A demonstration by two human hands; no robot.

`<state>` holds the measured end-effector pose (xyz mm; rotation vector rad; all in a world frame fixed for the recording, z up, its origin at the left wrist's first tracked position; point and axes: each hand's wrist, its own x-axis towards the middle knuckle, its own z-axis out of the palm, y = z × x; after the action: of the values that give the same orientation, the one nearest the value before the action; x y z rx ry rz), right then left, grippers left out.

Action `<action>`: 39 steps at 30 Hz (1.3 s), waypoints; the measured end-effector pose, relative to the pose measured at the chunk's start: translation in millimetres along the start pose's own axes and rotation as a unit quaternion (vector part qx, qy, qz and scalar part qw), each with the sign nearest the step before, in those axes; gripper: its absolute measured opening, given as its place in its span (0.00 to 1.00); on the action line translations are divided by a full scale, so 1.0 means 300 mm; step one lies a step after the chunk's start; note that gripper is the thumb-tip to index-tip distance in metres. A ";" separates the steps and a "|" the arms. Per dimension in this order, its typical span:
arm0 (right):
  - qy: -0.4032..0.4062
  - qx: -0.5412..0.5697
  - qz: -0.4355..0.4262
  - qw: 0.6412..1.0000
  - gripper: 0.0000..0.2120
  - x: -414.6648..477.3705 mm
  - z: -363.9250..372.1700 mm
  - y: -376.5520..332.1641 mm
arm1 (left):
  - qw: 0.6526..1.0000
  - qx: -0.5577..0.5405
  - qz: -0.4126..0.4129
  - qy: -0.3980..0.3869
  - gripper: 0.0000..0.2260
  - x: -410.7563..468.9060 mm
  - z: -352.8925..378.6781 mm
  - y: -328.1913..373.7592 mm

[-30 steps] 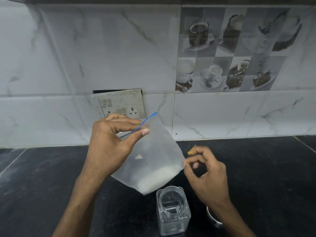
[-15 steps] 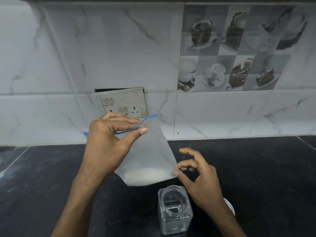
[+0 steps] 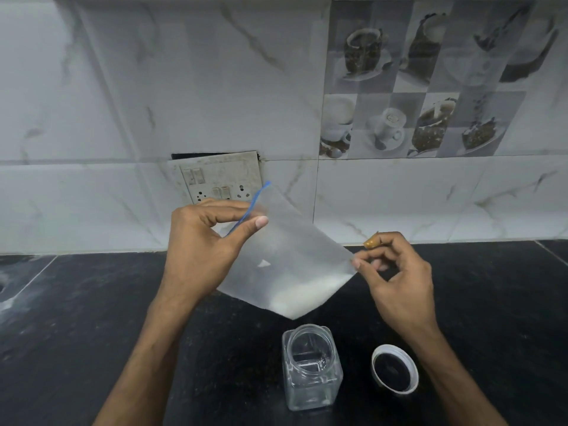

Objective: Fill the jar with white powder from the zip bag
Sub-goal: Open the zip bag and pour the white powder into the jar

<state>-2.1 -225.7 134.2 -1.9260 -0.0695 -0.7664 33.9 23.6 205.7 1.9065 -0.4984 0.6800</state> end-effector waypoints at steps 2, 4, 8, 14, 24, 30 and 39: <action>0.006 0.004 0.001 1.000 0.16 0.013 -0.017 0.001 | 1.000 -0.018 -0.008 0.004 0.06 0.000 0.013 0.003; 0.026 0.013 -0.004 1.000 0.15 0.021 -0.030 -0.002 | 0.999 -0.030 -0.012 0.005 0.06 0.001 0.027 0.006; 0.065 0.033 -0.021 0.997 0.14 0.030 -0.057 -0.007 | 0.999 -0.042 -0.007 0.008 0.05 0.003 0.055 0.010; 0.076 0.036 -0.016 0.996 0.12 0.030 -0.096 -0.004 | 0.999 -0.033 -0.014 -0.004 0.05 0.010 0.102 0.028; 0.078 0.027 -0.008 0.997 0.10 0.058 -0.184 0.010 | 0.999 -0.044 -0.024 -0.006 0.03 -0.003 0.166 0.055; 0.110 0.099 0.073 0.986 0.13 0.023 -0.206 0.106 | 0.998 -0.035 -0.018 -0.039 0.02 -0.005 0.255 0.099; -0.028 0.281 0.303 0.910 0.29 -0.158 -0.147 0.225 | 0.997 -0.016 -0.009 -0.069 0.04 -0.017 0.306 0.147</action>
<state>-35.9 -281.8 67.3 -1.2994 0.2422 -0.2262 25.0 -78.0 201.8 1.9330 -0.5745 0.5280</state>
